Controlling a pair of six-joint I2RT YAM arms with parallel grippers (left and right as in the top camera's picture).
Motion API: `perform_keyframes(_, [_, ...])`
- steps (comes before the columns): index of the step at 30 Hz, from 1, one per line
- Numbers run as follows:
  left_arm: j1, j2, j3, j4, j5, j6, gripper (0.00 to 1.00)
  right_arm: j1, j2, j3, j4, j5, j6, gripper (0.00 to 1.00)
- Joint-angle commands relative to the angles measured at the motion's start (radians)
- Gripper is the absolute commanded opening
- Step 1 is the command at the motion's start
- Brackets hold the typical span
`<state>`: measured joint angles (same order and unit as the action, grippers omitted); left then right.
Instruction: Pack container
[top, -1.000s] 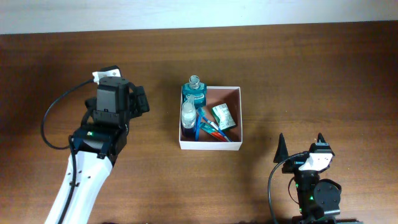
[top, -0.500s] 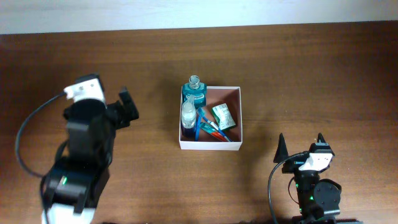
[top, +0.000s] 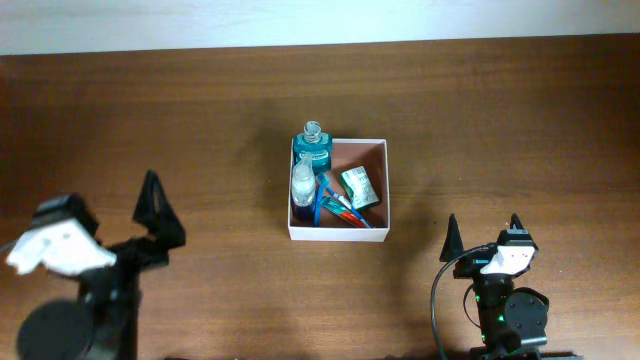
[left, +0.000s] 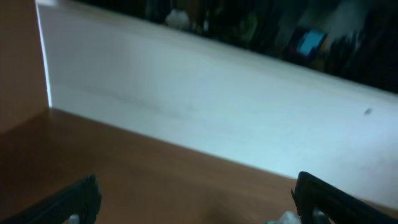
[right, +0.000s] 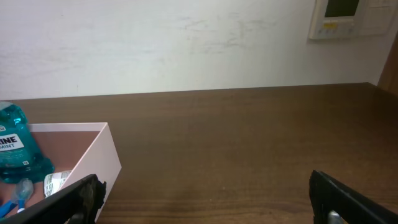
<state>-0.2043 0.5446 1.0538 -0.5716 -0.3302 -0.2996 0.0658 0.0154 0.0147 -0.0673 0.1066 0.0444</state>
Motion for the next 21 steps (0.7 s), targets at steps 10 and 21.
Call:
perform_keyframes(10, [0.006,-0.289,-0.378,-0.04,-0.007,0.001,0.99,-0.009,-0.012,-0.009,-0.003,-0.009,-0.007,0.98])
perform_keyframes(21, [0.026,-0.375,-0.543,-0.066,-0.057,0.008,0.99,-0.009,-0.012,-0.009,-0.003,-0.009,-0.007,0.98])
